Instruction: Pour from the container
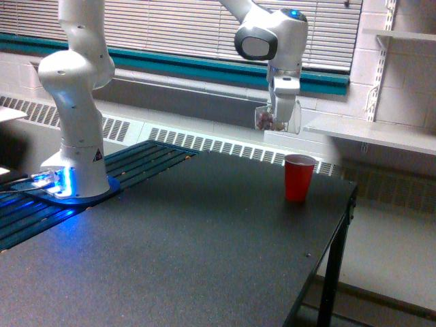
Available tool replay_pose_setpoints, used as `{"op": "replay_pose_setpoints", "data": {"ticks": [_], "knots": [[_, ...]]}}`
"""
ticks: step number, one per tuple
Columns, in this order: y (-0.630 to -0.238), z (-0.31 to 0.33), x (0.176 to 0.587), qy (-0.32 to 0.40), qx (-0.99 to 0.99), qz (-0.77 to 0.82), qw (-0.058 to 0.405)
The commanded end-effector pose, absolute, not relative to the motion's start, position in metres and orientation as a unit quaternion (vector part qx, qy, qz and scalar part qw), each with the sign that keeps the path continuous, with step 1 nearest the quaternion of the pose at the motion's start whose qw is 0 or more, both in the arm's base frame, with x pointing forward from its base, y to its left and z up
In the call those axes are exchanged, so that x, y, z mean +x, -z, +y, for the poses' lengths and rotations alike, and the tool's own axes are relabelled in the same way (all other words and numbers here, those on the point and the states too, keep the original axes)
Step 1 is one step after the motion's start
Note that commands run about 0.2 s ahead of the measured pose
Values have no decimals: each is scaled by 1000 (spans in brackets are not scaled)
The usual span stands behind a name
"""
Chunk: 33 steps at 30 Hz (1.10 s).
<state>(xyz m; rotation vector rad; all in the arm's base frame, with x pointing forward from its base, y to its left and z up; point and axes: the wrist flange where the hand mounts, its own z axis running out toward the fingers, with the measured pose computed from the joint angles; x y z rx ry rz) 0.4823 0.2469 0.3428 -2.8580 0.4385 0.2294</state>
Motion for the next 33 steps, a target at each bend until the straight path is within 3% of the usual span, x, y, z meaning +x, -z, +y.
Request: {"op": "replay_pose_setpoints", "data": {"ticks": [1,33], "knots": [[-342,247,491,-89,-978,144,118],[-323,251,498,-164,-973,139,86]]}}
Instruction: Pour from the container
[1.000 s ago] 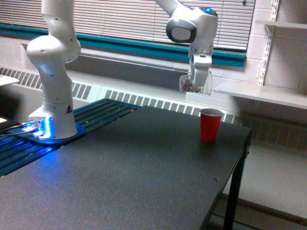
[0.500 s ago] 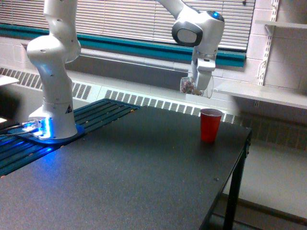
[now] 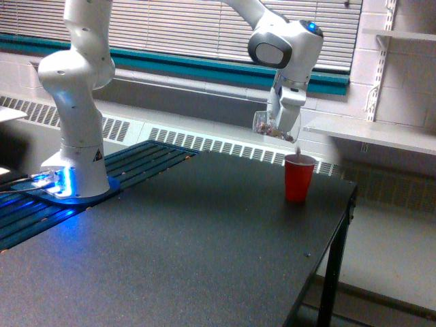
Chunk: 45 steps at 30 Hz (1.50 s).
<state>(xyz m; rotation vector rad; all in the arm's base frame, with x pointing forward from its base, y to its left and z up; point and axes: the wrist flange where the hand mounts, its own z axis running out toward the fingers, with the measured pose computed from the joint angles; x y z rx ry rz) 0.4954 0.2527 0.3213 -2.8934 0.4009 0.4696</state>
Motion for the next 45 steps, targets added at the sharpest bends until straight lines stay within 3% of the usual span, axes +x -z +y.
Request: {"op": "replay_pose_setpoints", "data": {"ticks": [1,45], "knots": [[-323,251,499,-165,-973,139,86],[-332,243,501,-180,-971,138,80]]}}
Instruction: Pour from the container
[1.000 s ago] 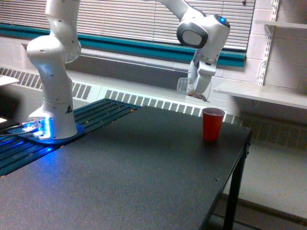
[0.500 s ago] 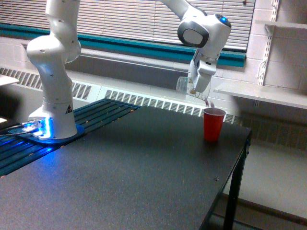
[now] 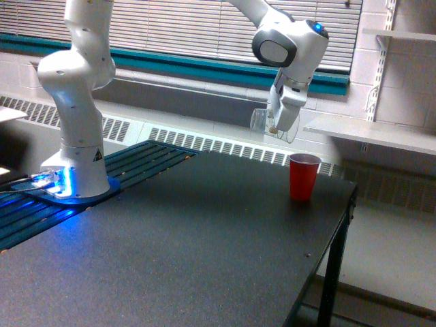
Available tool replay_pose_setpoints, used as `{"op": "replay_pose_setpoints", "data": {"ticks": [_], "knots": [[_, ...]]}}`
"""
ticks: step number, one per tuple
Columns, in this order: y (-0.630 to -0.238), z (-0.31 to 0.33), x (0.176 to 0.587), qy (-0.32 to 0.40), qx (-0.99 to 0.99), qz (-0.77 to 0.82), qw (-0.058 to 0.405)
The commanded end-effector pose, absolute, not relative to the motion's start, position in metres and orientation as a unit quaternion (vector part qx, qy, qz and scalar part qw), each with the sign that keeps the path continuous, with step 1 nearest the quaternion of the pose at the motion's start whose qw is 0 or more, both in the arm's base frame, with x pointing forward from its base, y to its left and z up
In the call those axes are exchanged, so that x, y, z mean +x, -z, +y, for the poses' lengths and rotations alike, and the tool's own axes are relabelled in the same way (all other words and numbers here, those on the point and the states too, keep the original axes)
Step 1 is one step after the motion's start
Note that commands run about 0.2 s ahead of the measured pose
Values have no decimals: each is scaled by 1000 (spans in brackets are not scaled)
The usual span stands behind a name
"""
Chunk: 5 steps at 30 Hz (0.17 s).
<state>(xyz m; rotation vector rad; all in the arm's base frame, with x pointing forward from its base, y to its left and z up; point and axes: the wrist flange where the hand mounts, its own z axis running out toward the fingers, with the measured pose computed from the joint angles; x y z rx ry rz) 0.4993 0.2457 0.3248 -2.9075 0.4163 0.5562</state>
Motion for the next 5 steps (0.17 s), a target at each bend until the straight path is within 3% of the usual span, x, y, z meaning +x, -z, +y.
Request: {"op": "replay_pose_setpoints", "data": {"ticks": [1,5], "knots": [[-333,243,501,-181,-971,137,80],[-332,243,501,-180,-971,136,79]]}}
